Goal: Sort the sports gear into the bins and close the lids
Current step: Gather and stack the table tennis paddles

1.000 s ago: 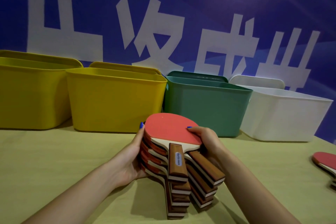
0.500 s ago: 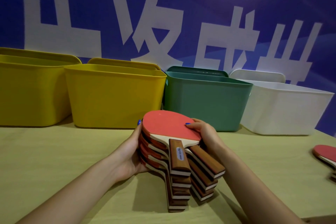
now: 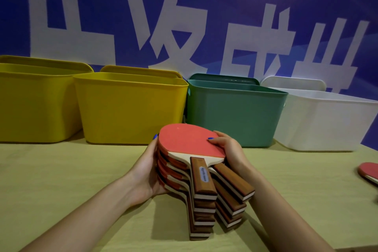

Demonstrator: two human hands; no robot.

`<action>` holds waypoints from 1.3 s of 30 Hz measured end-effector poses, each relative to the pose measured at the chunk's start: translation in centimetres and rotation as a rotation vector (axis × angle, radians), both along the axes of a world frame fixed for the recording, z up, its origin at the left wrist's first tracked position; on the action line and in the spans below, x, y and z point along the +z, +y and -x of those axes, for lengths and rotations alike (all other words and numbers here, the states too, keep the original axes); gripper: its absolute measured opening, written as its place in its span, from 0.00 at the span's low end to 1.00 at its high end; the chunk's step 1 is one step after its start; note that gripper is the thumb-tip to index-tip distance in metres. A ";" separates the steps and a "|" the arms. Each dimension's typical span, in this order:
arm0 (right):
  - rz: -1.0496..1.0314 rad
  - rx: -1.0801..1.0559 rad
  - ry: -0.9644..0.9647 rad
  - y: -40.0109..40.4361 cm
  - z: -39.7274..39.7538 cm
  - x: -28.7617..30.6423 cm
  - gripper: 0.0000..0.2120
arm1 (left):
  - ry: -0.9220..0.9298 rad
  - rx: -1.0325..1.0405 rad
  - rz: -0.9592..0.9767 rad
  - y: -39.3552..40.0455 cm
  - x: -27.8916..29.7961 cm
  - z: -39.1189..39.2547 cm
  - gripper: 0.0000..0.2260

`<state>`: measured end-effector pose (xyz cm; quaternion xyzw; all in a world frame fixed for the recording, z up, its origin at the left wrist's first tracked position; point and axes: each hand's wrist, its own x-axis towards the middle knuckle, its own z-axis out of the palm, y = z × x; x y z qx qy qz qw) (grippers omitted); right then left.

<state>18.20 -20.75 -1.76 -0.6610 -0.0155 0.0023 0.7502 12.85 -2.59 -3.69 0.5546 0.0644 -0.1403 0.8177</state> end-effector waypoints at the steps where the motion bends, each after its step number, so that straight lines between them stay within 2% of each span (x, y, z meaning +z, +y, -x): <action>1: -0.008 0.007 0.002 0.0 0.0 -0.1 0.25 | 0.001 0.001 -0.001 0.0 0.0 0.1 0.26; 7: 0.037 0.003 0.000 -0.4 -0.1 -0.2 0.24 | 0.017 -0.003 0.034 0.3 0.2 -0.1 0.31; 9: 0.069 0.001 0.002 -0.3 -0.3 -0.2 0.23 | 0.020 -0.005 0.027 0.3 0.5 0.0 0.29; 12: 0.075 0.044 0.050 -0.6 0.1 0.1 0.12 | 0.012 0.021 0.035 0.5 0.5 -0.1 0.26; 14: 0.147 -0.006 0.073 -2.5 0.4 0.1 0.12 | 0.006 0.044 0.035 0.6 0.1 -0.4 0.26; 16: 0.360 -0.162 -0.003 -6.3 0.7 -0.1 0.19 | -0.007 0.047 0.037 0.6 -0.3 -0.7 0.26; 19: 0.914 -0.460 -0.098 -14.2 2.0 -0.6 0.24 | -0.013 0.022 0.060 0.5 -0.7 -1.1 0.23; 21: 1.329 -0.620 0.012 -19.1 2.8 -1.4 0.25 | -0.012 -0.003 0.066 0.8 -0.8 -1.3 0.21; 23: 1.517 -0.694 0.191 -23.0 3.9 -2.1 0.25 | -0.015 -0.025 0.076 1.0 -1.0 -1.6 0.22; 26: 1.494 -0.762 0.457 -27.3 5.2 -3.2 0.24 | -0.020 -0.023 0.101 1.0 -1.2 -1.7 0.26; 28: 1.508 -0.829 0.553 -28.9 5.7 -4.1 0.21 | -0.029 -0.018 0.106 1.0 -1.3 -1.9 0.25; 30: 1.565 -0.909 0.511 -29.3 5.7 -4.5 0.18 | -0.021 -0.009 0.120 0.9 -1.2 -1.9 0.24; 32: 1.532 -0.944 0.423 -28.9 5.5 -4.3 0.15 | -0.017 -0.001 0.115 0.8 -1.0 -1.7 0.26; 35: 1.212 -0.968 0.309 -27.8 4.4 -3.1 0.13 | 0.001 -0.003 0.107 0.6 -0.5 -1.0 0.26; 39: 0.706 -0.922 0.099 -24.2 5.0 0.3 0.13 | -0.001 0.019 0.122 -0.3 0.8 -0.1 0.18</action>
